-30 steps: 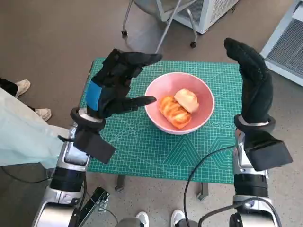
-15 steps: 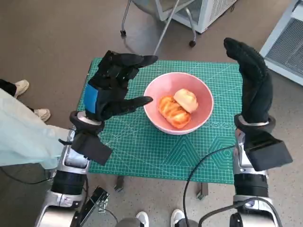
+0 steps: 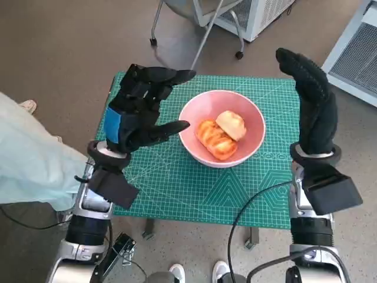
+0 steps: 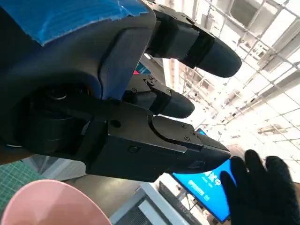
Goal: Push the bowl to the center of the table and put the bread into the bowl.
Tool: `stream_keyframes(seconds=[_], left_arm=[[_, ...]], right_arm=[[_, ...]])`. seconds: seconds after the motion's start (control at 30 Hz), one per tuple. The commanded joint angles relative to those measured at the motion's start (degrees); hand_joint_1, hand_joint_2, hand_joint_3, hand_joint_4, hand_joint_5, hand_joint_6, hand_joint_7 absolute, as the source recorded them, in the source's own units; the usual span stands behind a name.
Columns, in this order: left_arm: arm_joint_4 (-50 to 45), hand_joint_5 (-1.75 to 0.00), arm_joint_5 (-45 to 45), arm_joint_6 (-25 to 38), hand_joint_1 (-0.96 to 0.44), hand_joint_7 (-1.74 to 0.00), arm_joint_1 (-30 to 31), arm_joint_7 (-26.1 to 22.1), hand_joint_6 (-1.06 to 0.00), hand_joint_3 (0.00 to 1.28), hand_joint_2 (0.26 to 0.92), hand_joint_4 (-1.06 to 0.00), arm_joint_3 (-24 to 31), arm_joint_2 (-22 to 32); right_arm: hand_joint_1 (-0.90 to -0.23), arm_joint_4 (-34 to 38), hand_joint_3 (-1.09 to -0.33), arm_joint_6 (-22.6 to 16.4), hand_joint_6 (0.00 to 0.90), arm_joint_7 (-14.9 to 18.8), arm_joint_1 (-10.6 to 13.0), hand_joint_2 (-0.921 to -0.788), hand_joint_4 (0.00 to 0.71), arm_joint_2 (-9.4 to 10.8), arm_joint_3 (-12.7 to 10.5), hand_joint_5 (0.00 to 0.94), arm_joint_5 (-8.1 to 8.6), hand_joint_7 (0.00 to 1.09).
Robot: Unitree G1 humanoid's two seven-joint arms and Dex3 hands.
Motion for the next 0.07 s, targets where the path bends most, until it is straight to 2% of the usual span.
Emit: stream_keyframes(seconds=[0.03, 0.07], left_arm=[[-1.53, -0.8, 0.48, 0.68, 0.1, -0.95, 0.89, 0.84, -0.25, 0.11, 0.875, -0.2, 0.34, -0.59], [-1.62, -0.81, 0.45, 0.71, 0.1, -0.95, 0.92, 0.87, -0.24, 0.11, 0.875, -0.2, 0.36, -0.67]], right_arm=[[-0.582, 0.29, -0.793, 0.22, 0.059, 0.9, 1.32, -0.921, 0.393, 0.29, 0.22, 0.015, 1.1, 0.8], [-0.58, 0.34, -0.793, 0.18, 0.06, 1.05, 1.33, -0.921, 0.393, 0.29, 0.23, 0.015, 1.29, 0.8]])
